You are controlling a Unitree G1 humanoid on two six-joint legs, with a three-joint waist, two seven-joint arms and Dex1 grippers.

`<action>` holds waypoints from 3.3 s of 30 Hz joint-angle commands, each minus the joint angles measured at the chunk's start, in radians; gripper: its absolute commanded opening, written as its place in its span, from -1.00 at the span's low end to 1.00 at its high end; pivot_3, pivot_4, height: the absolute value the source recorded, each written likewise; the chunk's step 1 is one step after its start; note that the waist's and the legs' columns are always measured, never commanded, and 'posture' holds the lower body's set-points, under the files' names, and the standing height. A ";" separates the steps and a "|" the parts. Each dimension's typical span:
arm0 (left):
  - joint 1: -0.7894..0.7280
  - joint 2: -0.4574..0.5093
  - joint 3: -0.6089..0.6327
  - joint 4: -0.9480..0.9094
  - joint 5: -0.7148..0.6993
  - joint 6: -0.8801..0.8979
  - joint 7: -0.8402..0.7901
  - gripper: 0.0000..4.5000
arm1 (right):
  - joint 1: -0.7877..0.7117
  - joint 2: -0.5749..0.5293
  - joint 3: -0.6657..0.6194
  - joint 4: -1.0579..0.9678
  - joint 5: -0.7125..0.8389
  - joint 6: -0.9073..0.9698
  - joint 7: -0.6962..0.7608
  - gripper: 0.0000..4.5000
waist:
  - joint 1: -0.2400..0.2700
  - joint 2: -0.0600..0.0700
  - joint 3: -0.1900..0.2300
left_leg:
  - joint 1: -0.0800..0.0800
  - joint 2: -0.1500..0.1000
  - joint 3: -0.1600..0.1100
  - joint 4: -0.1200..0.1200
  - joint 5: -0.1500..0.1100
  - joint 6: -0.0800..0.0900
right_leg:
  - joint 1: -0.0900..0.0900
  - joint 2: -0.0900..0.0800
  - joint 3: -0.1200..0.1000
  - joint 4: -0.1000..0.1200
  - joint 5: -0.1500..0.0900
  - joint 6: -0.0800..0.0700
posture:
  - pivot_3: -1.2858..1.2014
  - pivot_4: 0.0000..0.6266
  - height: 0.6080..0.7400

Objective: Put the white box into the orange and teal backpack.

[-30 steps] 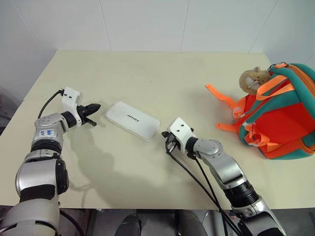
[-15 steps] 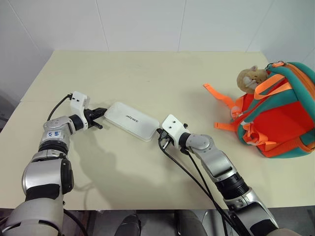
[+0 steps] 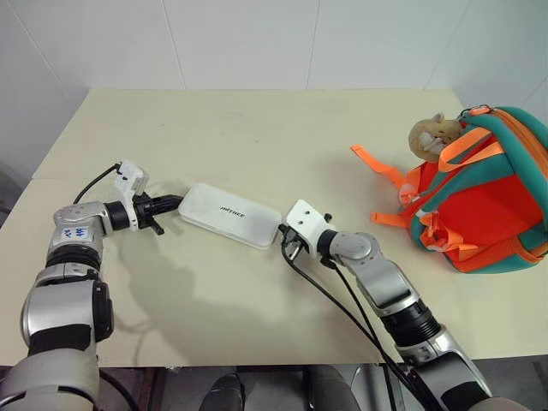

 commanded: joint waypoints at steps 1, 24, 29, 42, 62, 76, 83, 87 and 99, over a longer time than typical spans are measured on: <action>0.018 -0.006 -0.027 -0.056 0.003 0.007 -0.079 -1.00 | -0.026 0.008 0.018 -0.069 0.014 -0.037 0.040 -0.95 | 0.000 0.000 0.000 | 0.000 0.000 0.000 0.000 0.000 0.000 | 0.000 0.000 0.000 0.000 0.000 0.000 | 0.03 -0.52 1.00; 0.551 0.040 -0.034 -0.831 -0.170 0.366 -0.174 -1.00 | 0.055 -0.155 0.001 -0.222 0.075 -0.017 0.273 -0.95 | 0.003 0.000 0.000 | 0.001 0.000 0.002 0.000 -0.001 0.001 | 0.000 -0.001 0.001 0.000 0.000 0.000 | 0.03 -0.52 1.00; 0.654 0.050 -0.027 -1.021 -0.219 0.463 -0.137 -1.00 | 0.060 -0.185 -0.007 -0.246 0.094 -0.009 0.313 -0.95 | 0.012 0.000 0.000 | 0.001 0.000 0.002 0.000 -0.002 0.003 | 0.000 -0.001 0.001 0.000 0.000 -0.001 | 0.03 -0.52 1.00; 0.789 0.061 -0.025 -1.263 -0.278 0.582 -0.102 -1.00 | 0.127 -0.287 0.000 -0.380 0.146 0.096 0.423 -0.95 | 0.029 0.000 0.000 | 0.001 0.000 0.003 0.000 -0.003 0.005 | 0.000 -0.001 0.001 -0.005 0.000 -0.001 | 0.03 -0.52 1.00; 0.724 0.035 -0.098 -1.232 -0.264 0.543 -0.112 -1.00 | 0.169 -0.356 -0.022 -0.416 0.148 0.126 0.421 -0.95 | 0.037 0.000 0.000 | 0.001 0.000 0.003 0.001 -0.004 0.006 | 0.001 -0.002 0.001 -0.006 0.001 -0.002 | 0.03 -0.52 1.00; 0.646 -0.006 -0.170 -1.193 -0.261 0.518 -0.125 -1.00 | 0.192 -0.399 -0.041 -0.419 0.149 0.126 0.426 -0.95 | 0.054 0.000 0.000 | 0.001 0.000 0.003 0.002 -0.004 0.006 | 0.001 -0.001 0.001 -0.006 0.001 -0.002 | 0.03 -0.52 1.00; 0.619 0.011 -0.161 -1.141 -0.247 0.489 -0.127 -1.00 | 0.197 -0.407 -0.047 -0.424 0.155 0.135 0.430 -0.95 | 0.054 0.000 0.000 | 0.001 0.000 0.003 0.003 -0.004 0.006 | 0.002 -0.001 0.001 -0.006 0.001 -0.002 | 0.03 -0.52 1.00; 0.611 0.013 -0.157 -1.128 -0.244 0.485 -0.117 -1.00 | 0.198 -0.415 -0.050 -0.413 0.152 0.133 0.432 -0.95 | 0.053 0.000 0.000 | 0.001 0.000 0.003 0.003 -0.004 0.006 | 0.002 -0.001 0.001 -0.006 0.002 -0.002 | 0.03 -0.52 1.00; 0.597 0.072 -0.115 -1.082 -0.233 0.530 -0.077 -0.75 | 0.184 -0.478 -0.097 -0.361 0.137 0.112 0.440 -0.54 | 0.051 0.000 0.000 | 0.001 0.000 0.004 0.003 -0.004 0.006 | 0.001 -0.001 0.001 -0.006 0.002 -0.002 | 0.03 -0.52 1.00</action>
